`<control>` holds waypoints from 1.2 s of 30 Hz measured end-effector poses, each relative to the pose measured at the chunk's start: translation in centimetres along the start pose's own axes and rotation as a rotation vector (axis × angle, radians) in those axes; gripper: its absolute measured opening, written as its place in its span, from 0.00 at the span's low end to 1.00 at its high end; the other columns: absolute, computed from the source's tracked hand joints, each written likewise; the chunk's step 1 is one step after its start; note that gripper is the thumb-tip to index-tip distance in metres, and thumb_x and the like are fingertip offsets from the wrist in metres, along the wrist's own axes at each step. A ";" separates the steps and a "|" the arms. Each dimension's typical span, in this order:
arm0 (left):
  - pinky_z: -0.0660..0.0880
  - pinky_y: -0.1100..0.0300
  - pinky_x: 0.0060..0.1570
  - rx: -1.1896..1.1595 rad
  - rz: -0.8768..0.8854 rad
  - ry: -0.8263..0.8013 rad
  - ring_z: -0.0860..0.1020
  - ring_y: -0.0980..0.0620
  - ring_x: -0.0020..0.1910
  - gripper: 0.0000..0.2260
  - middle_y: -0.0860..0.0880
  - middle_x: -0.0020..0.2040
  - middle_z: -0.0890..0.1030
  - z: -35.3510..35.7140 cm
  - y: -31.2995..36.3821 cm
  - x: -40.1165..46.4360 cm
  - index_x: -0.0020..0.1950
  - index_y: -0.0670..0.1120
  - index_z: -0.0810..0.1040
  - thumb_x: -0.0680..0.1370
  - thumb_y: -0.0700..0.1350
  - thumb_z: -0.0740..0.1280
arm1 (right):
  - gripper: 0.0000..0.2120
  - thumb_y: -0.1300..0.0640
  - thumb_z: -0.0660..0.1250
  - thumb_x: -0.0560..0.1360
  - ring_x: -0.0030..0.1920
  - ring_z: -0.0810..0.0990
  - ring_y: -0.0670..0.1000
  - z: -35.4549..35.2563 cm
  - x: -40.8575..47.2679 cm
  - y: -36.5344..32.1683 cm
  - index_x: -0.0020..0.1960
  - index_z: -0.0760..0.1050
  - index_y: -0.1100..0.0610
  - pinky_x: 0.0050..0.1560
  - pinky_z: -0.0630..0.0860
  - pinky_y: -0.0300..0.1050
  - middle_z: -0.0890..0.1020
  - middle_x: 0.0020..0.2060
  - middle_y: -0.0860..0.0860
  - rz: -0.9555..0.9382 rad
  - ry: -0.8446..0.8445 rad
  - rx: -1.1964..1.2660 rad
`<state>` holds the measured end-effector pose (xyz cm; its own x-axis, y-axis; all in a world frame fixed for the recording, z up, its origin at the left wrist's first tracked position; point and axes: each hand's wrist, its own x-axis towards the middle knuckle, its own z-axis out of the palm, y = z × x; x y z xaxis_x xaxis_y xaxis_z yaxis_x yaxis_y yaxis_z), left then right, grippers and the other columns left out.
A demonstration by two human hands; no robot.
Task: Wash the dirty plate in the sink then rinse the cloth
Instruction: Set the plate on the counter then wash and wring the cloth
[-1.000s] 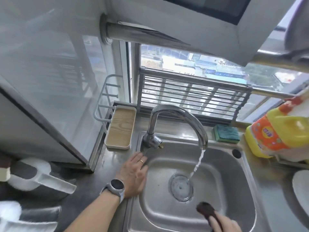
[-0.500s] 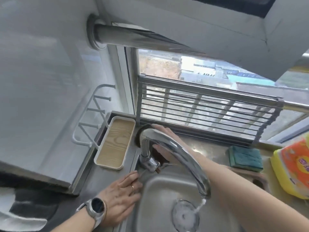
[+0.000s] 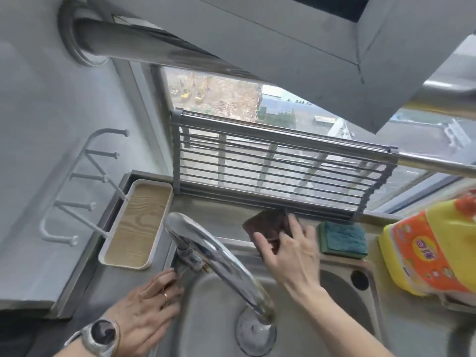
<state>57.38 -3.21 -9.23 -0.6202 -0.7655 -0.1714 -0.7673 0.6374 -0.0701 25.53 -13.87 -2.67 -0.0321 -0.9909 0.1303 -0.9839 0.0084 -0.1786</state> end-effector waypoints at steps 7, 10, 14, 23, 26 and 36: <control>0.49 0.60 0.80 -0.167 0.187 0.404 0.67 0.46 0.70 0.07 0.47 0.62 0.73 -2.8 -0.7 1.1 0.52 0.50 0.71 0.82 0.47 0.54 | 0.13 0.51 0.71 0.74 0.49 0.78 0.59 3.7 1.7 -6.0 0.42 0.85 0.61 0.45 0.79 0.51 0.82 0.62 0.58 -0.158 -0.021 0.025; 0.49 0.62 0.80 -0.197 0.187 0.335 0.67 0.45 0.70 0.10 0.47 0.61 0.76 -3.4 -0.7 0.4 0.52 0.51 0.77 0.72 0.48 0.64 | 0.09 0.56 0.72 0.74 0.47 0.80 0.61 2.5 0.8 -1.0 0.41 0.84 0.62 0.42 0.80 0.51 0.82 0.60 0.60 -0.079 0.004 -0.079; 0.56 0.56 0.77 -0.154 0.152 0.201 0.69 0.43 0.69 0.09 0.47 0.58 0.83 -3.8 -0.5 -1.0 0.49 0.50 0.83 0.75 0.49 0.64 | 0.08 0.60 0.70 0.76 0.49 0.78 0.63 1.8 0.2 3.3 0.45 0.83 0.65 0.42 0.82 0.54 0.81 0.59 0.63 0.054 0.007 -0.199; 0.56 0.57 0.75 -0.163 0.174 0.197 0.69 0.42 0.67 0.09 0.45 0.57 0.82 -4.3 -0.2 -0.8 0.47 0.48 0.81 0.74 0.47 0.62 | 0.22 0.72 0.72 0.72 0.54 0.80 0.64 2.1 -5.3 -4.5 0.60 0.71 0.54 0.54 0.80 0.59 0.77 0.60 0.58 -0.195 0.101 0.493; 0.61 0.53 0.72 -0.141 0.166 0.181 0.70 0.41 0.66 0.10 0.45 0.57 0.82 -4.1 -0.4 -1.0 0.47 0.48 0.81 0.74 0.48 0.62 | 0.13 0.64 0.68 0.77 0.55 0.80 0.56 2.0 -11.0 -2.8 0.56 0.74 0.48 0.56 0.76 0.48 0.79 0.55 0.50 -0.035 -0.057 0.607; 0.63 0.46 0.72 -0.084 0.124 0.198 0.72 0.38 0.64 0.17 0.38 0.61 0.79 -2.4 -0.3 -1.3 0.56 0.42 0.81 0.74 0.48 0.60 | 0.06 0.59 0.64 0.77 0.31 0.79 0.55 2.8 -14.6 -5.9 0.48 0.79 0.59 0.32 0.76 0.43 0.82 0.36 0.58 1.277 -0.266 1.789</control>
<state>58.07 -2.62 -6.58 -0.7242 -0.6892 0.0228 -0.6888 0.7246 0.0228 32.28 0.18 -6.21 -0.1674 -0.5513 -0.8173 0.6815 0.5343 -0.5000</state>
